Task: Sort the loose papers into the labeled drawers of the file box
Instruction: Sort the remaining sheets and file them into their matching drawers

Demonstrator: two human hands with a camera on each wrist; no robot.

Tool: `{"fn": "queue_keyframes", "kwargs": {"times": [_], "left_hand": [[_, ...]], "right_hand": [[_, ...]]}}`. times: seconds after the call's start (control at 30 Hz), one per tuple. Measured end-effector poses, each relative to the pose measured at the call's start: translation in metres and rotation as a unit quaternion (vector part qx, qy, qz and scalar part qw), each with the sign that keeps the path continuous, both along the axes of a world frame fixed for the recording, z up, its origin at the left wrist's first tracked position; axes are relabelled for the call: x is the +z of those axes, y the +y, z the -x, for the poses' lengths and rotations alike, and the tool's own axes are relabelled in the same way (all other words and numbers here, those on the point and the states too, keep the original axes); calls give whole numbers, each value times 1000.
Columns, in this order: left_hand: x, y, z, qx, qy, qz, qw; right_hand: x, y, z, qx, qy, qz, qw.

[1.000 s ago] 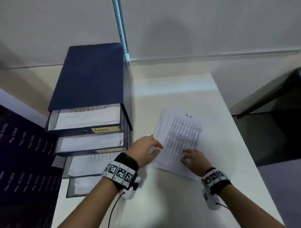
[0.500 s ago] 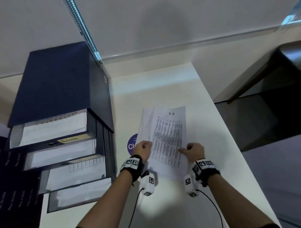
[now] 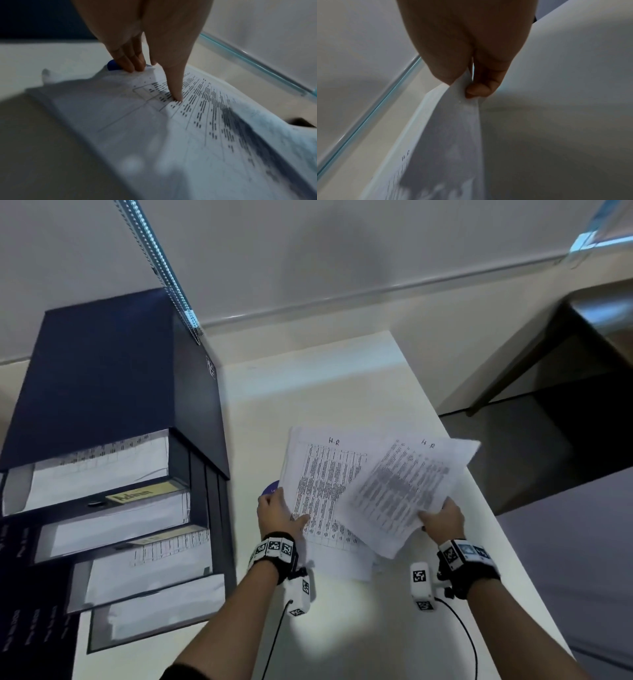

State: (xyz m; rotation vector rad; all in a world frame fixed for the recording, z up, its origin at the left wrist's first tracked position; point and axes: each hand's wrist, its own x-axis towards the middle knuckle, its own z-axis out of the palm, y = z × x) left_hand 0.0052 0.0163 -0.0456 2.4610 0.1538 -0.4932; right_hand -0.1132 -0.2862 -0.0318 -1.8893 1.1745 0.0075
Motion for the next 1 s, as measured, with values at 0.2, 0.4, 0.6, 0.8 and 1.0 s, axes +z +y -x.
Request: {"fn": "queue_keyframes", "kwargs": {"times": [0.2,0.4,0.6,0.8,1.0], "left_hand": [[8,-1,-6,10,20,49,999],[25,-5,4,-100,-84,57,990],[38,0,8,-53,62,73,994],[79,17,3,-105,37,185,976],[154,53,12,-129,-11,311,941]], "right_hand": [[-4,27,3,119,44,-89,988],[-7,50,2,161,45,-108,980],[0,73,-8,235,58,-95,966],[37,68,-17,147,-93,-125,977],[79,86,-37,107,-210,-359,903]]}}
